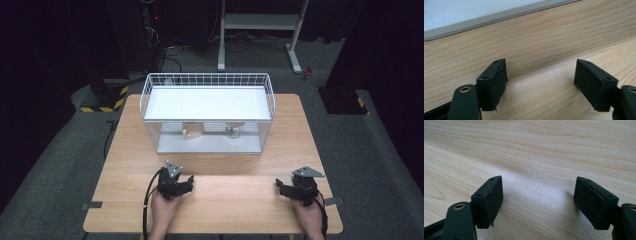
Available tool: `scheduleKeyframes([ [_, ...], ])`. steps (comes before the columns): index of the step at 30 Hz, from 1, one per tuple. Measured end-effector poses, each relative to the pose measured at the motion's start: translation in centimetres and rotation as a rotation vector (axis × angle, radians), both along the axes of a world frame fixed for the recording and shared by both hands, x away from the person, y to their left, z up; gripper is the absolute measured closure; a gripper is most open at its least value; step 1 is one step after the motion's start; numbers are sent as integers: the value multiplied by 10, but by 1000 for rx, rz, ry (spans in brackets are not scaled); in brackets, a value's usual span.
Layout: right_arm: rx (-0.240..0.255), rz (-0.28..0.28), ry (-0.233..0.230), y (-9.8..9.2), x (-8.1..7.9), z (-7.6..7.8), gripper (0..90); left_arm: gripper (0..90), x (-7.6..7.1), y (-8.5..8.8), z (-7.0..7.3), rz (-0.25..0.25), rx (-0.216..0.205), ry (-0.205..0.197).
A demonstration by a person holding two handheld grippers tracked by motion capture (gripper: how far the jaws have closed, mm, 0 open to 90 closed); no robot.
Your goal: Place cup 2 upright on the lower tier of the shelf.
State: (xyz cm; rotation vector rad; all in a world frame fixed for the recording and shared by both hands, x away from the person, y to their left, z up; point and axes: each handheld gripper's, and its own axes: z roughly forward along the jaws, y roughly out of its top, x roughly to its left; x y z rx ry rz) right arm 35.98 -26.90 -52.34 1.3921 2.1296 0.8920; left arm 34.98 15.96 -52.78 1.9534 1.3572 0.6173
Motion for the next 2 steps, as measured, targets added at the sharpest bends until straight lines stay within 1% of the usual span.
scheduleKeyframes([
  [2, 0, 0, 0, 0, 0, 0, 238, 258, 0, 0, 0, -5, 3, 3],
])
